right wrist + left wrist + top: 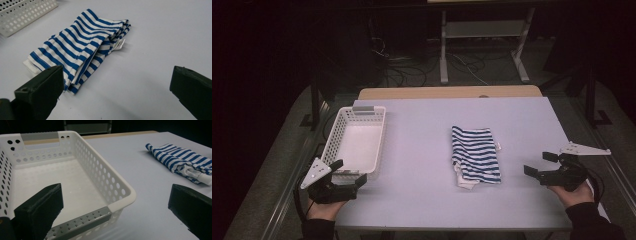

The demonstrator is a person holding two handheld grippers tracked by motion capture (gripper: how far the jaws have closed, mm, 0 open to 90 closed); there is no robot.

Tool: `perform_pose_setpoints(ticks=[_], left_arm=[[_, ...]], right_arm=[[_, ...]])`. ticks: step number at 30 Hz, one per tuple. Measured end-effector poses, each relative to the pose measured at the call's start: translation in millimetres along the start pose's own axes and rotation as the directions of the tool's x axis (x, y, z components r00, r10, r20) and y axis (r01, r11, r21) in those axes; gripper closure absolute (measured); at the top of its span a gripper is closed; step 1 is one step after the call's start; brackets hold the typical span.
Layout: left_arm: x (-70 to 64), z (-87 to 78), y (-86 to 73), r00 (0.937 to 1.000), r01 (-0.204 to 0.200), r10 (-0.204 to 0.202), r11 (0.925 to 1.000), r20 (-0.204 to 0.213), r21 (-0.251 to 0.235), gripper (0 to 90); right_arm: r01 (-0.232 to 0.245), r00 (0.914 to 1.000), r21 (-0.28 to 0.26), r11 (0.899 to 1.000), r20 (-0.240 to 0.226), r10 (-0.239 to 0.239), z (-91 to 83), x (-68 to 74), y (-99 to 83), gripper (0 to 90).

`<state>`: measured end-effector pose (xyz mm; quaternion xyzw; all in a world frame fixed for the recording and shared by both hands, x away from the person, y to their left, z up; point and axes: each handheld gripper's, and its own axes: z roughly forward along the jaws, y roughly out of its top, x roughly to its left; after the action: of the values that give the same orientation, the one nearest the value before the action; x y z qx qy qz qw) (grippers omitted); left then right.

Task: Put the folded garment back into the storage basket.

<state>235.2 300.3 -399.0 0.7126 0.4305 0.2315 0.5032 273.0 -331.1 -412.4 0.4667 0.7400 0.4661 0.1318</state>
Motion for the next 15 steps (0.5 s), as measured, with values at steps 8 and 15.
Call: perform_pose_setpoints(ticks=[8, 15], left_arm=[[-0.2, -0.5, 0.3, 1.0000, 0.003, -0.003, 1.0000, 0.000, -0.004, 0.0], [0.0, -0.6, 0.5, 1.0000, 0.006, -0.006, 1.0000, 0.002, -0.006, 0.0]], right_arm=[[0.005, 1.0000, -0.002, 1.000, 0.004, -0.005, -0.1, 0.5, -0.2, 0.0], [0.006, 1.0000, -0.003, 1.000, 0.004, -0.006, -0.2, 0.9, -0.1, 0.0]])
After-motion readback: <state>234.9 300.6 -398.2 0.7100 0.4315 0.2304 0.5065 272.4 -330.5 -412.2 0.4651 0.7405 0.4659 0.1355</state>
